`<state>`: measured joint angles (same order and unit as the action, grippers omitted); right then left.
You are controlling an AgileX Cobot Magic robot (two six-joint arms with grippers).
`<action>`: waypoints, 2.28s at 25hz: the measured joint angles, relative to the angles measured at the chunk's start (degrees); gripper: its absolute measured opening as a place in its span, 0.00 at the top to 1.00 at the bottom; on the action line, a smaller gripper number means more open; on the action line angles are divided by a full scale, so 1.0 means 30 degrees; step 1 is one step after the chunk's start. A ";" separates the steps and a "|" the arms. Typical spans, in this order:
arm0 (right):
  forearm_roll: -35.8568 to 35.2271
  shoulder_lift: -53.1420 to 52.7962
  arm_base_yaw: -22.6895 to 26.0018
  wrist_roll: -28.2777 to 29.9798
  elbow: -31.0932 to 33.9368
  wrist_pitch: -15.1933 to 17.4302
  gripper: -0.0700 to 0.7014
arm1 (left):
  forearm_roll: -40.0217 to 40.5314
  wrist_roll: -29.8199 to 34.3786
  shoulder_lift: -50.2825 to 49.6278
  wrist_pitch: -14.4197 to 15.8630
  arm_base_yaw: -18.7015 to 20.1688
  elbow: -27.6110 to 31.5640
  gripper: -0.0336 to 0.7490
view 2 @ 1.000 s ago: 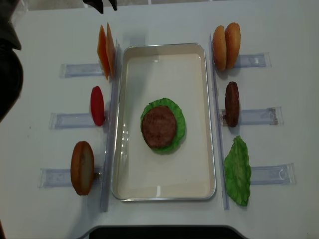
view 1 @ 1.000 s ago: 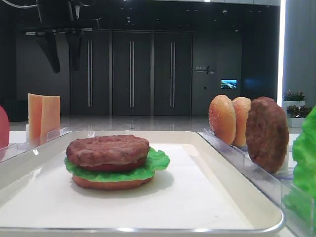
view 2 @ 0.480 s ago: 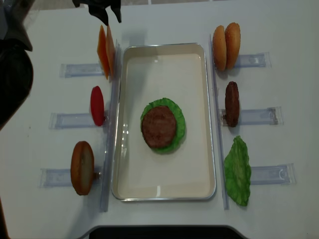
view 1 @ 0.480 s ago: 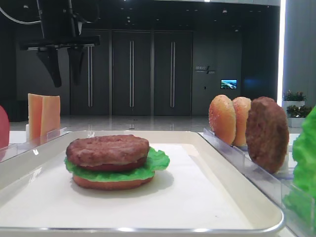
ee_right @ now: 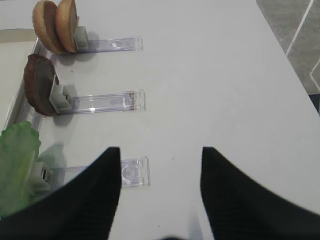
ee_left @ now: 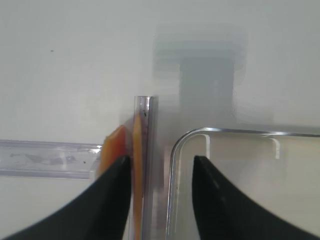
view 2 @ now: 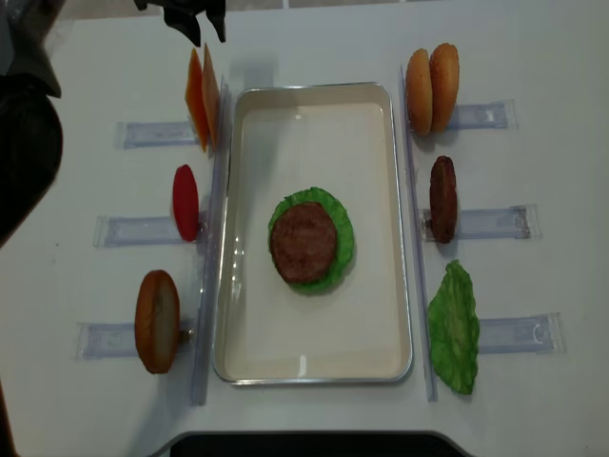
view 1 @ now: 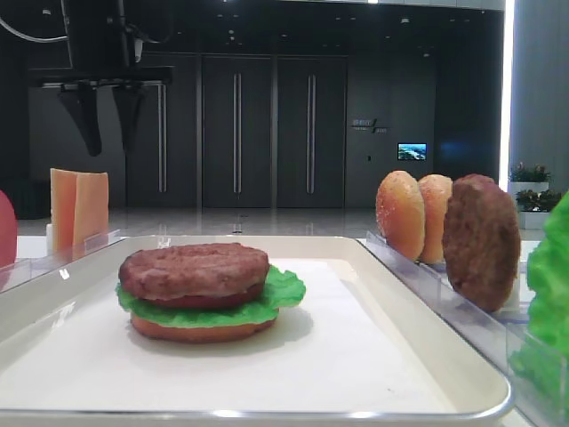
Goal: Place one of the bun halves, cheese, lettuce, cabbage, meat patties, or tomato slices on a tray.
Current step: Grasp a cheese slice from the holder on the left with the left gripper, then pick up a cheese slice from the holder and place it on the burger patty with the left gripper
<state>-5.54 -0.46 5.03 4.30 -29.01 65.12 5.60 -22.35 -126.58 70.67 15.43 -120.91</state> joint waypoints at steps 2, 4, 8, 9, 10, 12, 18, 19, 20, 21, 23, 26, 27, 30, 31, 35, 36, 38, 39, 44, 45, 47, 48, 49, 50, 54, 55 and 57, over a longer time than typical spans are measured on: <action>0.0000 0.0000 0.0000 0.0000 0.0000 0.0000 0.46 | 0.0017 0.0037 0.0000 0.0000 -0.0087 0.0000 0.55; 0.0000 0.0000 0.0000 0.0000 0.0000 0.0000 0.46 | 0.0007 0.0058 0.0000 0.0000 -0.0306 0.0000 0.55; 0.0000 0.0000 0.0000 0.0000 0.0000 0.0000 0.46 | -0.0037 0.0114 0.0000 0.0000 -0.0484 0.0000 0.55; 0.0000 0.0000 0.0000 0.0000 0.0000 0.0000 0.46 | -0.0011 0.0141 0.0000 0.0000 -0.0484 0.0000 0.55; 0.0000 0.0000 0.0000 0.0000 0.0000 0.0000 0.46 | -0.0011 0.0158 0.0000 0.0000 -0.0484 0.0000 0.55; 0.0000 0.0000 0.0000 0.0000 0.0000 0.0000 0.46 | -0.0097 0.0205 -0.0020 0.0000 -0.0484 0.0000 0.55; 0.0000 0.0000 0.0000 0.0000 0.0000 0.0000 0.46 | -0.0321 0.0283 -0.0642 0.0000 -0.0484 -0.0025 0.55; 0.0000 0.0000 0.0000 0.0000 0.0000 0.0000 0.46 | -0.0363 0.0299 -0.0734 0.0000 -0.0484 -0.0025 0.55; 0.0000 0.0000 0.0000 0.0000 0.0000 0.0000 0.46 | -0.0360 0.0299 -0.0775 0.0000 -0.0484 -0.0025 0.55; 0.0000 0.0000 0.0000 0.0000 0.0000 0.0000 0.46 | -0.0366 0.0299 -0.0798 0.0000 -0.0484 -0.0025 0.55; 0.0000 0.0000 0.0000 0.0000 0.0000 0.0000 0.46 | -0.0366 0.0320 -0.0832 0.0000 -0.0484 -0.0025 0.55; 0.0000 0.0000 0.0000 0.0000 0.0000 0.0000 0.46 | -0.0366 0.0338 -0.0891 0.0000 -0.0484 -0.0025 0.55; 0.0000 0.0000 0.0000 0.0000 0.0000 0.0000 0.46 | -0.0366 0.0338 -0.0927 0.0000 -0.0484 -0.0025 0.55; 0.0000 0.0000 0.0000 0.0000 0.0000 0.0000 0.46 | -0.0366 0.0338 -0.0948 0.0000 -0.0484 -0.0025 0.56; 0.0000 0.0000 0.0000 0.0000 0.0000 0.0000 0.46 | -0.0366 0.0355 -0.0968 0.0000 -0.0484 -0.0025 0.56; 0.0000 0.0000 0.0000 0.0000 0.0000 0.0000 0.46 | -0.0422 0.0611 -0.1546 0.0000 -0.0484 -0.0025 0.59; 0.0000 0.0000 0.0000 0.0000 0.0000 0.0000 0.46 | -0.0581 0.0750 -0.1714 0.0000 -0.0484 -0.0025 0.62; 0.0000 0.0000 0.0000 0.0000 0.0000 0.0000 0.46 | -0.0946 0.1045 -0.1968 0.0000 -0.0484 -0.0025 0.70; 0.0000 0.0000 0.0000 0.0000 0.0000 0.0000 0.46 | -0.1042 0.1116 -0.1968 0.0000 -0.0484 -0.0025 0.77; 0.0000 0.0000 0.0000 0.0000 0.0000 0.0000 0.46 | -0.1166 0.1432 -0.1731 0.0003 -0.0484 -0.0025 0.92; 0.0000 0.0000 0.0000 0.0000 0.0000 0.0000 0.46 | -0.1207 0.1432 -0.1545 0.0021 -0.0484 -0.0107 0.92; 0.0000 0.0000 0.0000 0.0000 0.0000 0.0000 0.46 | -0.1420 0.1432 -0.1069 0.0039 -0.0484 -0.0537 0.92; 0.0000 0.0000 0.0000 0.0000 0.0000 0.0000 0.46 | -0.1507 0.1432 -0.0714 0.0039 -0.0484 -0.0839 0.92; 0.0000 0.0000 0.0000 0.0000 0.0000 0.0000 0.46 | -0.1648 0.1409 -0.0312 0.0039 -0.0484 -0.1090 0.92; 0.0000 0.0000 0.0000 0.0000 0.0000 0.0000 0.46 | -0.1867 0.1347 0.0045 0.0039 -0.0484 -0.1344 0.92; 0.0000 0.0000 0.0000 0.0000 0.0000 0.0000 0.46 | -0.3271 0.1278 0.1167 0.0099 -0.0484 -0.1604 0.92; 0.0000 0.0000 0.0000 0.0000 0.0000 0.0000 0.46 | -0.3739 0.1295 0.1295 0.0099 -0.0416 -0.1480 0.92; 0.0000 0.0000 0.0000 0.0000 0.0000 0.0000 0.46 | -0.4200 0.1273 0.1818 0.0099 -0.0040 -0.0534 0.92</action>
<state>-5.54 -0.46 5.03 4.30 -29.01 65.12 -7.00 -18.53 -121.13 70.97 15.31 -122.51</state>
